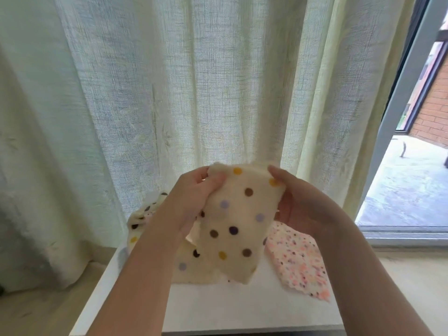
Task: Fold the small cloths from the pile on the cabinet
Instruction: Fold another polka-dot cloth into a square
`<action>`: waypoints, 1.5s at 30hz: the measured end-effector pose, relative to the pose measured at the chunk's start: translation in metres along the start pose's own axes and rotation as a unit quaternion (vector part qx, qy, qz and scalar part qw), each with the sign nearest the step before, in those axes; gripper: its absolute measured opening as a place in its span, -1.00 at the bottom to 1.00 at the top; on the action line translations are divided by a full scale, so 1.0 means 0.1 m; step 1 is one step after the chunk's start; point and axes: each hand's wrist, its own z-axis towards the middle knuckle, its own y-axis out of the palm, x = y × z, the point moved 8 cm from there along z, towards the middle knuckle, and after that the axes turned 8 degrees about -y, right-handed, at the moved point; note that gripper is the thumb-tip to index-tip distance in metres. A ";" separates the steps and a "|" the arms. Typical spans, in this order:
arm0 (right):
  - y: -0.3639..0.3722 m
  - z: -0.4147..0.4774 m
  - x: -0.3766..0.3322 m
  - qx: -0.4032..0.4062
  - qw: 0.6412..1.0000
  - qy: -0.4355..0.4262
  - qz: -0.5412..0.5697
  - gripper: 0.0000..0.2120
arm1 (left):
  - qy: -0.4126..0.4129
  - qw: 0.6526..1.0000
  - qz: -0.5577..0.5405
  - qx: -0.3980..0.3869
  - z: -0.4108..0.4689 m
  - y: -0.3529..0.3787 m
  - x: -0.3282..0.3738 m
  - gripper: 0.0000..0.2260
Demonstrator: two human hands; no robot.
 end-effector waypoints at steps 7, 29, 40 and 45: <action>-0.25 0.10 -0.05 0.140 0.984 -0.109 0.018 -0.78 | -0.047 0.987 0.110 -0.105 0.00 0.18 -0.15 -0.71; -0.59 0.15 0.06 0.130 0.985 -0.101 -0.054 -0.81 | -0.052 0.992 0.107 0.028 0.17 -0.69 -0.33 -0.69; -0.14 0.15 -0.02 -0.018 0.991 -0.089 0.099 -0.44 | -0.108 0.977 0.108 -0.152 0.19 -0.09 -0.57 -0.32; 0.01 0.00 -0.18 -0.020 0.992 -0.093 0.088 -0.48 | -0.022 0.974 0.091 -0.206 0.10 0.31 -0.43 -0.57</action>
